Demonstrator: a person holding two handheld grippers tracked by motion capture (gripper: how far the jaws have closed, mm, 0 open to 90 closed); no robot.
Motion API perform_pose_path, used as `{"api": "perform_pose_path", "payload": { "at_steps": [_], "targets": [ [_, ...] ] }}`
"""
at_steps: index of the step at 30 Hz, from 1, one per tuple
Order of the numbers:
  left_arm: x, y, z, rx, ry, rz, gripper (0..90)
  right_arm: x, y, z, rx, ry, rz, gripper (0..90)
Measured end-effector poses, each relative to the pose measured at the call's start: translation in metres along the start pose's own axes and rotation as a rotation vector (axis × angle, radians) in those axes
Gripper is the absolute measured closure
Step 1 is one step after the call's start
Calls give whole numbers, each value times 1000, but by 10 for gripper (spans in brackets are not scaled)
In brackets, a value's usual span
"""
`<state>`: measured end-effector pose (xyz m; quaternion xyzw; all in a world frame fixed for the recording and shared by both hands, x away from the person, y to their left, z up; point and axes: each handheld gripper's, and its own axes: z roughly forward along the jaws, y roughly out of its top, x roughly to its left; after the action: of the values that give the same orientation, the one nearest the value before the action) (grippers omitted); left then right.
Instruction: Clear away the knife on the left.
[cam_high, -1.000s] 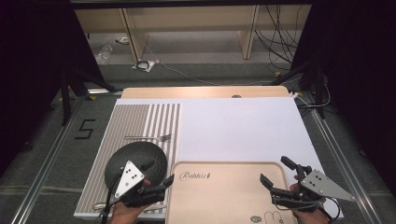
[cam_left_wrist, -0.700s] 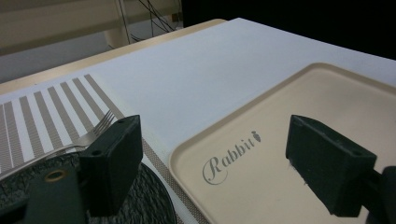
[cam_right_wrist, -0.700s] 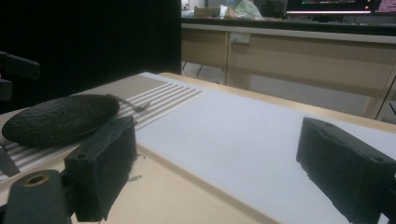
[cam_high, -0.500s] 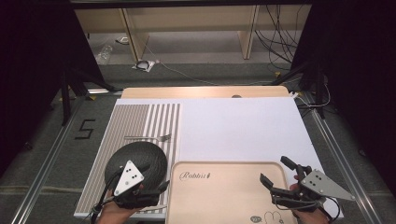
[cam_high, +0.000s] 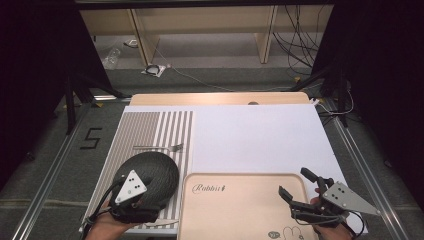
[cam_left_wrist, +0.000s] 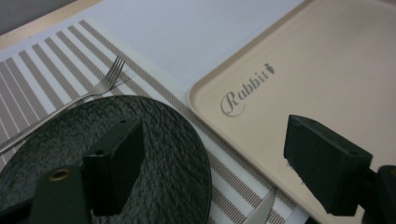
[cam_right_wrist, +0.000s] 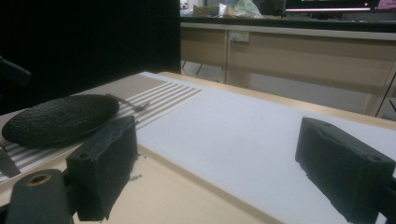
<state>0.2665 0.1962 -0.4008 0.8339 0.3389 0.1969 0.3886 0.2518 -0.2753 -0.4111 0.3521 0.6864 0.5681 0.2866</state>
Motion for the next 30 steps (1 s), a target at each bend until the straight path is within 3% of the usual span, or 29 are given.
{"api": "perform_pose_path", "payload": {
  "at_steps": [8,30],
  "targets": [
    [4,-5,2,116,9,45,206,-1,0,0,1,2,5,142],
    [22,-41,-13,288,10,32,211,-1,0,1,8,10,5,145]
  ]
}}
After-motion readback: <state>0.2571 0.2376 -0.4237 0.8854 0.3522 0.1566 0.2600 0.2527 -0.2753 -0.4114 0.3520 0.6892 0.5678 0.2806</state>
